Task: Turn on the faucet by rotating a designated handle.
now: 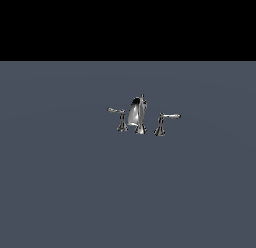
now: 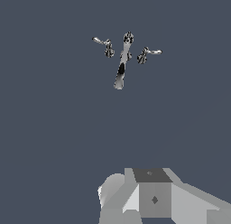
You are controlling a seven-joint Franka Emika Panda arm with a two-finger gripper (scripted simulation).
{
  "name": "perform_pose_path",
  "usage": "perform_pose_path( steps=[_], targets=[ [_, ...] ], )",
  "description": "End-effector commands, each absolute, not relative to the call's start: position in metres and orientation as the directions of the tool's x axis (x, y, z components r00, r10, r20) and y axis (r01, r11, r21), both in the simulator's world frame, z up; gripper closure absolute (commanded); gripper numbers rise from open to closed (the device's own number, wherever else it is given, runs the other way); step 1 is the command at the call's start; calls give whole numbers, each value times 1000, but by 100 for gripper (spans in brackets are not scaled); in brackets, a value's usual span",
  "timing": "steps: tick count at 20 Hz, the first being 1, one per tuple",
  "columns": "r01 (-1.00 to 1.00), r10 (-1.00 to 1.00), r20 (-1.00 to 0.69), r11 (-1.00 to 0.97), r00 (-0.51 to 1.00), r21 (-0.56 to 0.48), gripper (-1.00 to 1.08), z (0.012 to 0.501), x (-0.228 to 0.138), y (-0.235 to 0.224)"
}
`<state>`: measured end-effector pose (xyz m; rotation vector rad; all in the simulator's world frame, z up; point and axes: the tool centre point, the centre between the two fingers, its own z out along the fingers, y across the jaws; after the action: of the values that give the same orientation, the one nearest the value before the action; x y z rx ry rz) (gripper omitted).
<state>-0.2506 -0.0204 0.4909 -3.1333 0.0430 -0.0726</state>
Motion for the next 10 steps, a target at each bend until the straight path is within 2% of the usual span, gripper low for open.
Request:
perform_pose_path(
  steps=[1,10],
  targets=[
    [-27,-28,46,-1000,999,-8,108,491,-251,-20],
    [-77,-77,45,-997,996,-9,108,480,-240,-16]
  ],
)
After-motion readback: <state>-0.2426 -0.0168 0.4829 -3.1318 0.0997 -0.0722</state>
